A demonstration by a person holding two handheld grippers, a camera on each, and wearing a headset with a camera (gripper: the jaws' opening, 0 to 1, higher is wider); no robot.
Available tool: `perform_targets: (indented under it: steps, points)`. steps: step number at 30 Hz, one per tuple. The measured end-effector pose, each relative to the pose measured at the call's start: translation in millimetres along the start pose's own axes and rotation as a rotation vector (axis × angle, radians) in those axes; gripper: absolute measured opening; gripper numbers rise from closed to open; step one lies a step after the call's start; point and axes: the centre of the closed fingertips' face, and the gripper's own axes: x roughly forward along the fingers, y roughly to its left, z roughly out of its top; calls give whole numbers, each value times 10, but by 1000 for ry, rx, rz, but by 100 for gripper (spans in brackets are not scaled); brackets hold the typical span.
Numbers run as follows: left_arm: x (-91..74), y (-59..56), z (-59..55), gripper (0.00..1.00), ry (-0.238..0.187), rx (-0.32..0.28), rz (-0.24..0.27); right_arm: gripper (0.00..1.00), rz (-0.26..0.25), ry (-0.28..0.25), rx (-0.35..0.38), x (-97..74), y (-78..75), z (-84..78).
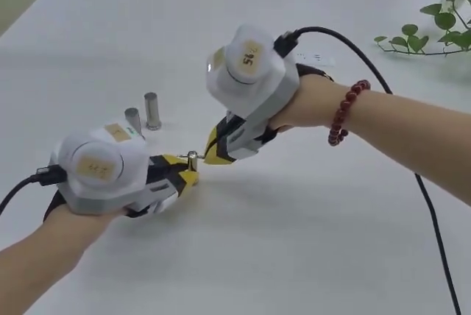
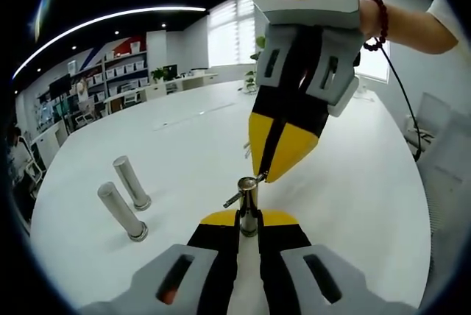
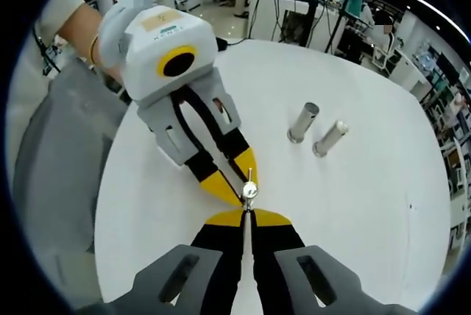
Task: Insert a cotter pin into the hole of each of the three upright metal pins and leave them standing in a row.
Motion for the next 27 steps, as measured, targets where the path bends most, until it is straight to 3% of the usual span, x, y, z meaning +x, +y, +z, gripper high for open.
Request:
perform_targets:
  steps: [15, 20, 27]
  points:
    - [13, -22, -30, 7, 15, 5, -9, 5, -4, -5, 11, 25, 2, 12]
    - [11, -19, -45, 8, 23, -22, -4, 7, -7, 10, 15, 34, 9, -9]
    - [-24, 8, -88, 21, 41, -40, -3, 11, -7, 16, 18, 61, 22, -81]
